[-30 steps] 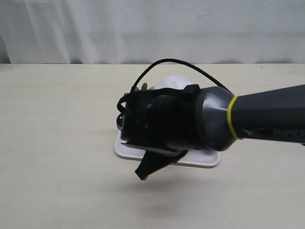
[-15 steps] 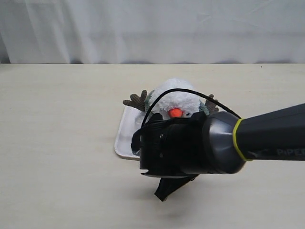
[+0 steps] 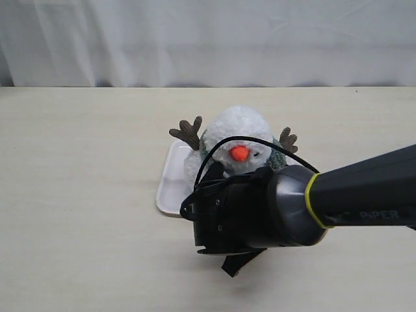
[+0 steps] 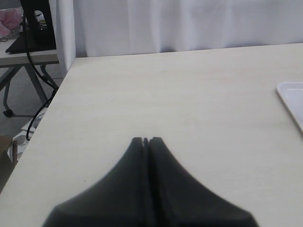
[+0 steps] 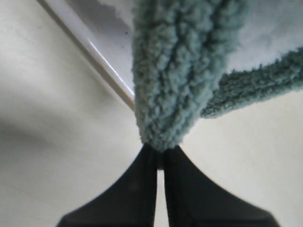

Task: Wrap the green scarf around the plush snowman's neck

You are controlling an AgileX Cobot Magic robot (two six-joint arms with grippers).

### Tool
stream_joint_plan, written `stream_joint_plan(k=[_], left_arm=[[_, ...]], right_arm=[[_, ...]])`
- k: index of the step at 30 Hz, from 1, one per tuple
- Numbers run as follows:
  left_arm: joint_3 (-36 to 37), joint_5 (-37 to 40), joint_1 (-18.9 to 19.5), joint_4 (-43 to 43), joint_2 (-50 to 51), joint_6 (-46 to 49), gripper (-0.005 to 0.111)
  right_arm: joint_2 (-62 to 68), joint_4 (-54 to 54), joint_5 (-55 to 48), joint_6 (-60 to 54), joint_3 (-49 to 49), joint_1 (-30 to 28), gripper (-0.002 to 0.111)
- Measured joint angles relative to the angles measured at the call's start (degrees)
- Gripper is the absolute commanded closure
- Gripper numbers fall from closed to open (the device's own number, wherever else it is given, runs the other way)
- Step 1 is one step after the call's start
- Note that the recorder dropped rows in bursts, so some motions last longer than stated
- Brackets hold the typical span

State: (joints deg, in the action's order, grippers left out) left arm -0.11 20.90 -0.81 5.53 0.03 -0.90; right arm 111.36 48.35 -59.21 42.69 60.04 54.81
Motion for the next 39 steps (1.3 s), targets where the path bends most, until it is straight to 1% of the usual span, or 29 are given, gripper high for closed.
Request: stream_joint_plan(k=[2,5,6,7,9,11,14,17,20,23,24,27,28,29,32,35,39], left_arm=[[0.0,0.0,0.0,0.0,0.0,0.0,0.107],[0.0,0.0,0.0,0.0,0.0,0.0,0.107],[0.0,0.0,0.0,0.0,0.0,0.0,0.107],[0.0,0.0,0.0,0.0,0.0,0.0,0.107],[0.0,0.0,0.0,0.0,0.0,0.0,0.107],[0.0,0.0,0.0,0.0,0.0,0.0,0.107],[0.0,0.0,0.0,0.0,0.0,0.0,0.107],[0.0,0.0,0.0,0.0,0.0,0.0,0.107],[0.0,0.0,0.0,0.0,0.0,0.0,0.107],[0.0,0.0,0.0,0.0,0.0,0.0,0.107],[0.0,0.0,0.0,0.0,0.0,0.0,0.107],[0.0,0.0,0.0,0.0,0.0,0.0,0.107],[0.0,0.0,0.0,0.0,0.0,0.0,0.107],[0.0,0.0,0.0,0.0,0.0,0.0,0.107],[0.0,0.0,0.0,0.0,0.0,0.0,0.107],[0.0,0.0,0.0,0.0,0.0,0.0,0.107],[0.0,0.0,0.0,0.0,0.0,0.0,0.107]], right_arm=[[0.0,0.54,-0.56,0.02,0.0,0.0,0.104],[0.0,0.79,-1.18,0.13,0.0,0.0,0.092],[0.0,0.79,-1.28,0.13,0.0,0.0,0.084],[0.0,0.41,-1.4,-0.58,0.0,0.0,0.079],[0.0,-1.87,-2.16,-2.19,0.0,0.0,0.059],[0.0,-3.18,-3.79,-2.75,0.0,0.0,0.053],[0.0,-5.27,-6.7,-3.19,0.0,0.0,0.053],[-2.37,-6.21,-6.67,-3.06,-1.85,0.0,0.053],[-7.8,-6.46,-2.31,-0.52,-4.62,0.0,0.053],[-14.31,-6.46,3.44,4.87,-6.73,-1.16,0.053],[-16.83,-6.34,6.42,7.12,-7.33,-3.42,0.053],[-19.25,-7.04,10.52,8.59,-7.46,-8.02,0.053],[-19.62,-7.82,12.54,8.59,-7.46,-9.79,0.053],[-19.86,-9.44,17.17,7.3,-8.2,-12.77,0.053],[-19.14,-10.95,23.43,6.17,-9.53,-16.73,0.053],[-17.46,-11.33,25.21,5.96,-9.91,-20.78,0.053],[-15.06,-11.33,26.8,5.07,-9.91,-24.68,0.053]])
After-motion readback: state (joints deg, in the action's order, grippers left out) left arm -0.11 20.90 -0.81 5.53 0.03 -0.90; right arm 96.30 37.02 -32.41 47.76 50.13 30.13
